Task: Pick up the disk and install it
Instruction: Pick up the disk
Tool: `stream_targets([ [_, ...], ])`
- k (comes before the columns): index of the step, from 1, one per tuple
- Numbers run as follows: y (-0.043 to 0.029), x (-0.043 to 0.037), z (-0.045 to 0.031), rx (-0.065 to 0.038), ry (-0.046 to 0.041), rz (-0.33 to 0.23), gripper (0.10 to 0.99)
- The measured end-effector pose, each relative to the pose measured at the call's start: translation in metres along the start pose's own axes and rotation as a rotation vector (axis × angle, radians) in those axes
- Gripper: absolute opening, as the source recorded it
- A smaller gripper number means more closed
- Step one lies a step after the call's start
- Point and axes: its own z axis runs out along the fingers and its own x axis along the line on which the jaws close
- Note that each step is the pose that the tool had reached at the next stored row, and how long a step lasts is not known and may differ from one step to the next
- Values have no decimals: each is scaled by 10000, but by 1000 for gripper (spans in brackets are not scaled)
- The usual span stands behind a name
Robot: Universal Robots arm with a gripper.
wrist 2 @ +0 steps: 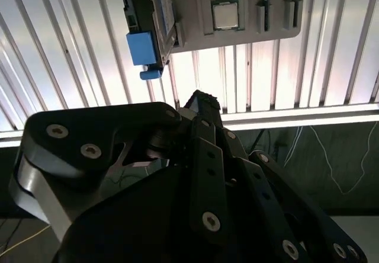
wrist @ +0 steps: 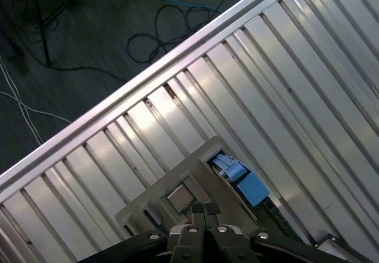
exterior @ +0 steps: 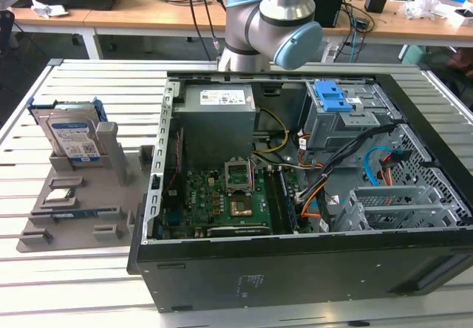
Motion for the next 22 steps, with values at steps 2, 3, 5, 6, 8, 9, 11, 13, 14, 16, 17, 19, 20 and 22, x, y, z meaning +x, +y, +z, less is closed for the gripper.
stream_targets([
  [2, 0, 0, 0, -7, 14, -292, 106],
  [3, 0, 0, 0, -9, 18, -377, 106],
  [5, 0, 0, -1, -15, 30, -633, 106],
  [6, 0, 0, -1, -17, 33, -715, 106],
  [8, 0, 0, 0, -24, 47, -1015, 106],
  [9, 0, 0, -1, -26, 50, -1090, 106],
  [11, 0, 0, 0, -33, 63, -1382, 106],
  [13, 0, 0, -1, -38, 74, -1600, 106],
  [14, 0, 0, 0, -39, 76, -1677, 106],
  [16, 0, 0, 0, -44, 85, -1868, 106],
  [17, 0, 0, 0, -46, 89, -1966, 106],
  [19, 0, 0, 0, -51, 99, -2185, 106],
  [20, 0, 0, 0, -54, 104, -2281, 106],
  [22, 0, 0, -1, -60, 116, -2537, 106],
])
